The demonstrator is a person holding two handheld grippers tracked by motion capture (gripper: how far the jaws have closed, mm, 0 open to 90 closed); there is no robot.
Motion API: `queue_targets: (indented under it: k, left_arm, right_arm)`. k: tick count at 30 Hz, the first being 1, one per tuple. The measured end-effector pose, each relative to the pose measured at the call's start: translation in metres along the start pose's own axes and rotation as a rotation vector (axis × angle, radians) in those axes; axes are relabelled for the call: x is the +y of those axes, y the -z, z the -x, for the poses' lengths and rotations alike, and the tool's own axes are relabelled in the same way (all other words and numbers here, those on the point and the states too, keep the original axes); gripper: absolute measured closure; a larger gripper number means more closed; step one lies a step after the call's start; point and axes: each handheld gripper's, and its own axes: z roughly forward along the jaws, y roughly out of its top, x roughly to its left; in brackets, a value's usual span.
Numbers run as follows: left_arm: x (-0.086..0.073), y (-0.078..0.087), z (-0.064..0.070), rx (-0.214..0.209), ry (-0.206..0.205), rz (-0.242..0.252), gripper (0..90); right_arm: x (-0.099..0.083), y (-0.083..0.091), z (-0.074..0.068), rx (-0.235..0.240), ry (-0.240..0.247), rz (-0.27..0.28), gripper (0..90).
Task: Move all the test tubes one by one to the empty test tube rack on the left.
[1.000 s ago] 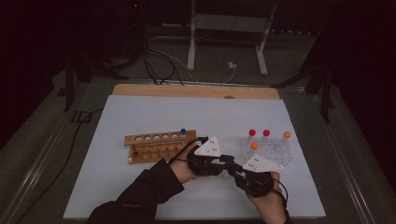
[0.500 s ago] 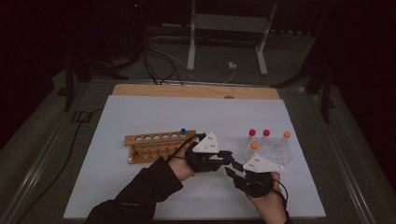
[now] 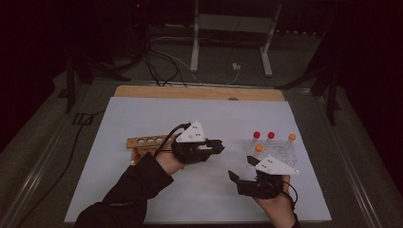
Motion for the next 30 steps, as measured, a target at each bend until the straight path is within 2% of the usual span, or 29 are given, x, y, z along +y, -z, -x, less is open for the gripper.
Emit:
queue_targets:
  k: [6,9,11,20,30]
  left_arm:
    - [0.001,0.016,-0.008,0.039,0.006,0.001,76.9]
    - [0.001,0.025,-0.012,0.063,0.009,0.004,76.9]
    - [0.001,0.031,-0.014,0.079,0.013,0.005,76.9]
    - [-0.002,0.054,-0.025,0.143,0.021,-0.006,76.9]
    - [-0.009,0.075,-0.04,0.216,0.042,-0.011,76.9]
  right_arm:
    - [0.001,0.002,0.003,-0.027,-0.029,0.013,2.5]
    - [0.001,0.004,0.005,-0.012,-0.031,0.02,0.0]
    - [0.001,0.004,0.005,0.005,-0.027,0.025,0.0]
    - [0.001,0.006,0.006,0.026,-0.021,0.033,0.0]
    - [0.001,0.008,0.008,0.021,-0.029,0.047,0.0]
